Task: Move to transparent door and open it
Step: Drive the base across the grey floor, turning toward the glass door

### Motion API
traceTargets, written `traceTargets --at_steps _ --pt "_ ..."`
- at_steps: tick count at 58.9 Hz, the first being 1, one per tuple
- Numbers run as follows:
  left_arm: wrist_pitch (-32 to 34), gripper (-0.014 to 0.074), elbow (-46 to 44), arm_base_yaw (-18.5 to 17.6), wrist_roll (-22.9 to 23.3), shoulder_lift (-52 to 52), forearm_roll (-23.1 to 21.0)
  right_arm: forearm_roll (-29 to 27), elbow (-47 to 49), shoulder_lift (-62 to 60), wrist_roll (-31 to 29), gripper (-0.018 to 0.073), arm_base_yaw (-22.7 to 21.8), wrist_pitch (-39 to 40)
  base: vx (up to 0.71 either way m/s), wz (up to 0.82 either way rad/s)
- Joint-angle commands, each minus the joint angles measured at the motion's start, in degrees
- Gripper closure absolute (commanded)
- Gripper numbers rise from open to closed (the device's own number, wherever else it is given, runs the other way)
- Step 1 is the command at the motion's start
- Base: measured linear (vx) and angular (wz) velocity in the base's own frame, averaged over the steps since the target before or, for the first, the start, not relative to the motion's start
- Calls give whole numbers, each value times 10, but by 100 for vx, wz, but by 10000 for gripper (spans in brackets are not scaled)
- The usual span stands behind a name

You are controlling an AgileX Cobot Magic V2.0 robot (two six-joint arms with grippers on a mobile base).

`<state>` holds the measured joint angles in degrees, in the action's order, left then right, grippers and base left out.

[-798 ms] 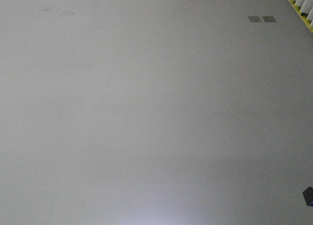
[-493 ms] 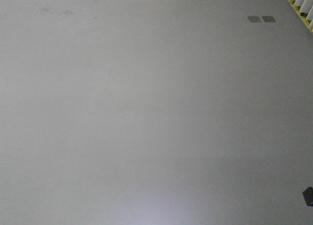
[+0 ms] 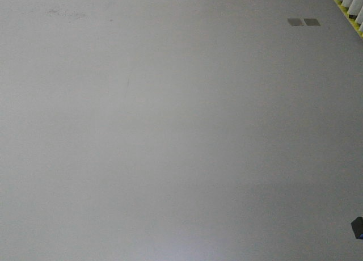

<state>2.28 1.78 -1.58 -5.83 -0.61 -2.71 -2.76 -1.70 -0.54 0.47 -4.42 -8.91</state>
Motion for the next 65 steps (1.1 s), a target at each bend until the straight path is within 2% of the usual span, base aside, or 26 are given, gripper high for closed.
traceTargets --at_steps 1,29,65 --pt "44 603 9 -2 4 -9 -2 1 -3 -9 -5 565 -3 45 1 1" --pt "44 603 9 -2 4 -9 -2 1 -3 -9 -5 565 -3 44 7 -1" --pt "44 603 9 -2 4 -9 -2 1 -3 -9 -5 565 -3 44 19 0"
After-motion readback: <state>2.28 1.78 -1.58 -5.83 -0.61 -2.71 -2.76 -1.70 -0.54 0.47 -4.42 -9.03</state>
